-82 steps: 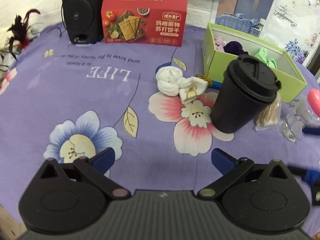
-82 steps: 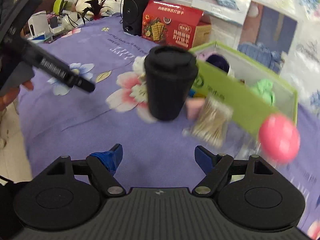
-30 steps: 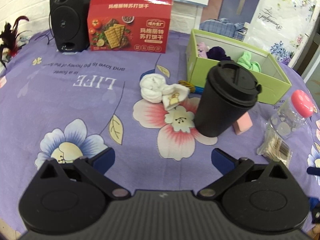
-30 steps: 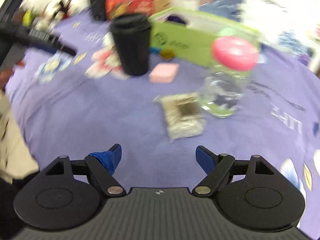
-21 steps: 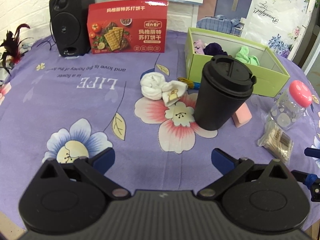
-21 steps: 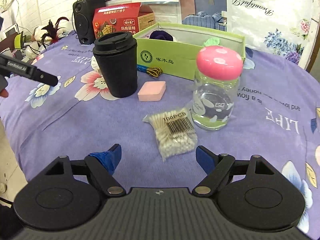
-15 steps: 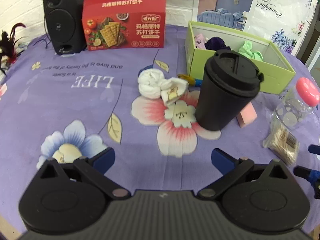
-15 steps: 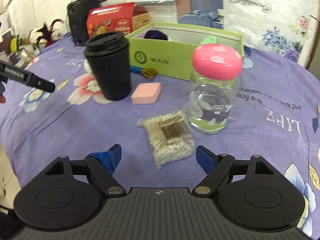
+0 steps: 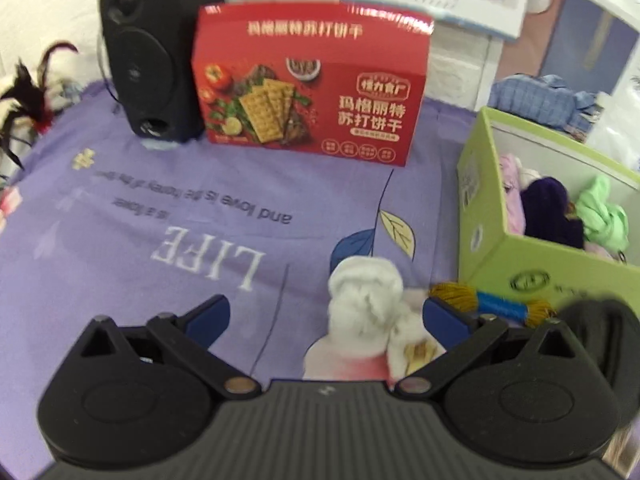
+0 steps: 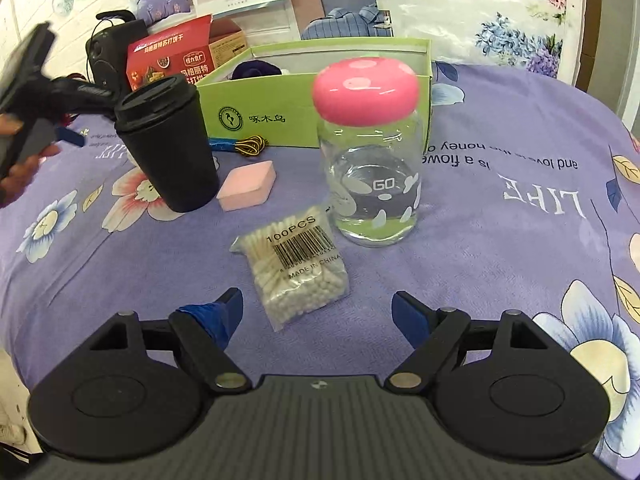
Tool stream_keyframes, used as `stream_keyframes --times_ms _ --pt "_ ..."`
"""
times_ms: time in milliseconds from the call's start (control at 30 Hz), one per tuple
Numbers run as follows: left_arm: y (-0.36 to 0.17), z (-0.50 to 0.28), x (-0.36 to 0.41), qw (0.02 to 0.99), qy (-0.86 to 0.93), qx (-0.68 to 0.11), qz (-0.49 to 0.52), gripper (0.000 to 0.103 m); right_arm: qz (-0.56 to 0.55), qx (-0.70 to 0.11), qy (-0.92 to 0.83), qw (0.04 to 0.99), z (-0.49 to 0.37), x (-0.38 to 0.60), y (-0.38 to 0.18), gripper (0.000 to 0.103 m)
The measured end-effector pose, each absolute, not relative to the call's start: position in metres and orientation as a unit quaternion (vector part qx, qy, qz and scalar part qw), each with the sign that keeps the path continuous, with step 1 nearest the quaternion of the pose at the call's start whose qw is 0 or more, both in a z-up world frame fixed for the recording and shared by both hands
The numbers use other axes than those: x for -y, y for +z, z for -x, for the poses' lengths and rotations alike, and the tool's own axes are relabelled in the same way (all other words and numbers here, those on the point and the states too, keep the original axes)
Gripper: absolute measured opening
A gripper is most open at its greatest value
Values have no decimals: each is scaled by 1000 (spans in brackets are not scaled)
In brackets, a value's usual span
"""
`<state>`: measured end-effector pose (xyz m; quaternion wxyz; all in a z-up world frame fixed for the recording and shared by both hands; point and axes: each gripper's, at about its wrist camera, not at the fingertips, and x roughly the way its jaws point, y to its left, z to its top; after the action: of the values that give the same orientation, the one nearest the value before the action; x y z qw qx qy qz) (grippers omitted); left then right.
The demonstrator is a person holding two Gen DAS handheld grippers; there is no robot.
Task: Organize soft objects
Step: 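Move the right tool to the cotton swab bag while the left tool approaches the white knotted cloth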
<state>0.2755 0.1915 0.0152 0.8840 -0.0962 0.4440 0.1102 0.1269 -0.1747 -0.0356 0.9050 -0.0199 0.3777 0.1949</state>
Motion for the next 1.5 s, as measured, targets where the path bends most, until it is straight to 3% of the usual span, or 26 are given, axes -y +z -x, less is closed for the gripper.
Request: stream_keyframes --times_ms 200,467,767,1300,1500 --pt "-21 -311 -183 858 137 -489 79 102 24 -378 183 907 -133 179 -35 68" --pt "-41 -267 -184 846 97 -519 73 102 13 -384 188 904 -133 178 -41 68" --pt "-37 -223 -193 853 86 -512 45 102 -1 -369 195 909 -129 172 -39 68" --pt "-38 -243 -168 876 36 -481 -17 102 65 -370 196 906 -164 129 -65 71" --pt "-42 -257 -167 879 27 -475 -30 103 41 -360 188 913 -168 132 -69 73"
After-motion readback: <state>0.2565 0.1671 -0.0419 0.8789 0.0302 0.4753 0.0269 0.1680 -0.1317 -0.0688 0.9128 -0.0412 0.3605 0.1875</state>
